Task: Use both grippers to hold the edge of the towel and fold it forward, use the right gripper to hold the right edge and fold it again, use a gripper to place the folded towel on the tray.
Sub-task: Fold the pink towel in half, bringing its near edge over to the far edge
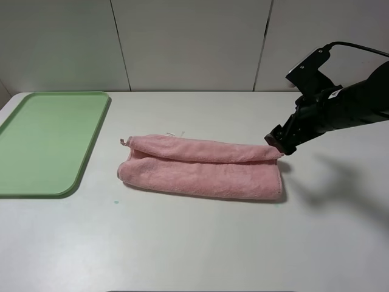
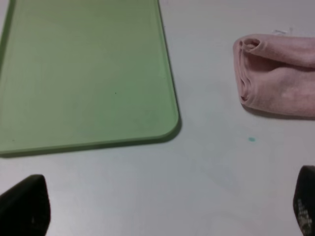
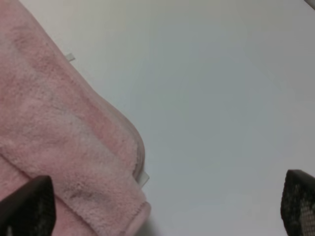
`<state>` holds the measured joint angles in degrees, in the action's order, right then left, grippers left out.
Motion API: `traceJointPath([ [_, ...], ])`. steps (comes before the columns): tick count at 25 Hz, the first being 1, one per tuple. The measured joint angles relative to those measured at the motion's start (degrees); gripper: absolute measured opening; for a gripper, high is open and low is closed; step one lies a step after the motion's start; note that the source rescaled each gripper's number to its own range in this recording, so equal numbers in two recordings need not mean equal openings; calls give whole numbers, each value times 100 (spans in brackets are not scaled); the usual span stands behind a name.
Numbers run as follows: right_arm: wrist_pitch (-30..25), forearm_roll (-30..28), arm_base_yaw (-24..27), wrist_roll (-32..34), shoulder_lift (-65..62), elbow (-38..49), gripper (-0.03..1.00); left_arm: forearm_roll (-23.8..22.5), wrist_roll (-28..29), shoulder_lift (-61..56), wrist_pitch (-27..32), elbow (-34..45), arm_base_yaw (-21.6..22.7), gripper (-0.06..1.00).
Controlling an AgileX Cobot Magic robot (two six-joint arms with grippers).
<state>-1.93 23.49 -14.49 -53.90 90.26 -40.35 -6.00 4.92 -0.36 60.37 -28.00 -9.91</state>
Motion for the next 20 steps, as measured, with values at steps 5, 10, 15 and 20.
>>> traceJointPath([
  [5,2,0,-324,0,0,0,100,0,-4,-5,0,0,0,100],
  [10,163,0,-795,0,0,0,100,0,-4,-5,0,0,0,100],
  [15,411,0,-1107,0,0,0,100,0,-4,-5,0,0,0,100],
  [20,475,0,-1267,0,66,0,100,0,-4,-5,0,0,0,100],
])
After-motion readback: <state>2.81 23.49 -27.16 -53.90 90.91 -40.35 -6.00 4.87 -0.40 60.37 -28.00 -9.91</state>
